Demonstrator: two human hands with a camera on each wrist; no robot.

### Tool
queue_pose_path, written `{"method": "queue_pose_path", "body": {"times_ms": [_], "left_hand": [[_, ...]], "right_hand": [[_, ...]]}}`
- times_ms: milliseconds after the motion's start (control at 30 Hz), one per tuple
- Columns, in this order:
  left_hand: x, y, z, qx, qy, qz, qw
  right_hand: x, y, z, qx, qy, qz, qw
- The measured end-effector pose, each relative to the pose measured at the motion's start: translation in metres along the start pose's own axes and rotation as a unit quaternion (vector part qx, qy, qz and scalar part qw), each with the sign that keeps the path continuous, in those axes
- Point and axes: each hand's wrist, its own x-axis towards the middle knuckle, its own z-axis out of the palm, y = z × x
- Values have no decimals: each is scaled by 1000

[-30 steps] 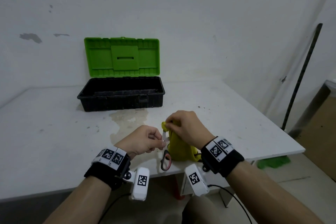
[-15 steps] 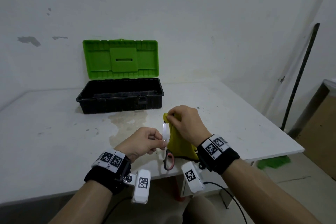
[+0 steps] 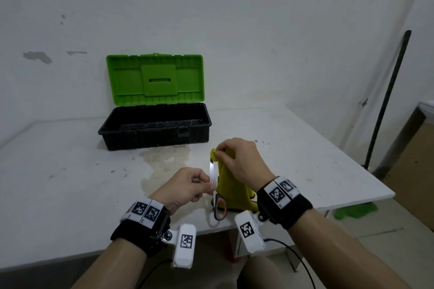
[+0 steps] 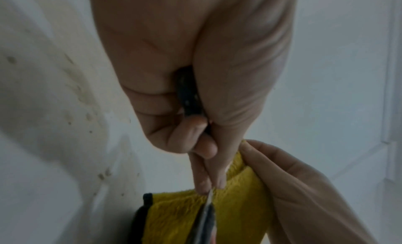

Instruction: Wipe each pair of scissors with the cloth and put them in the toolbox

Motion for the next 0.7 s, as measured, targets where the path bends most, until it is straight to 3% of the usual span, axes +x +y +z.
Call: {"method": "queue_pose_path", "body": {"times_ms": [133,433,600,700], "left_hand": [[-1,-1,-2,11,-2,4,1000],[1,0,5,-19,12,-10,1000],[0,3,1,-32,45,-5,998],[0,4,4,-77,51,-41,995]], "right_hand": [[-12,-2,1,-53,-112,-34,992],[7,-6,-3,-27,15,32,999],[-14,-6,-2,-26,-60,-11,998],[-19,-4,6,-42,-73,-15,996]]}}
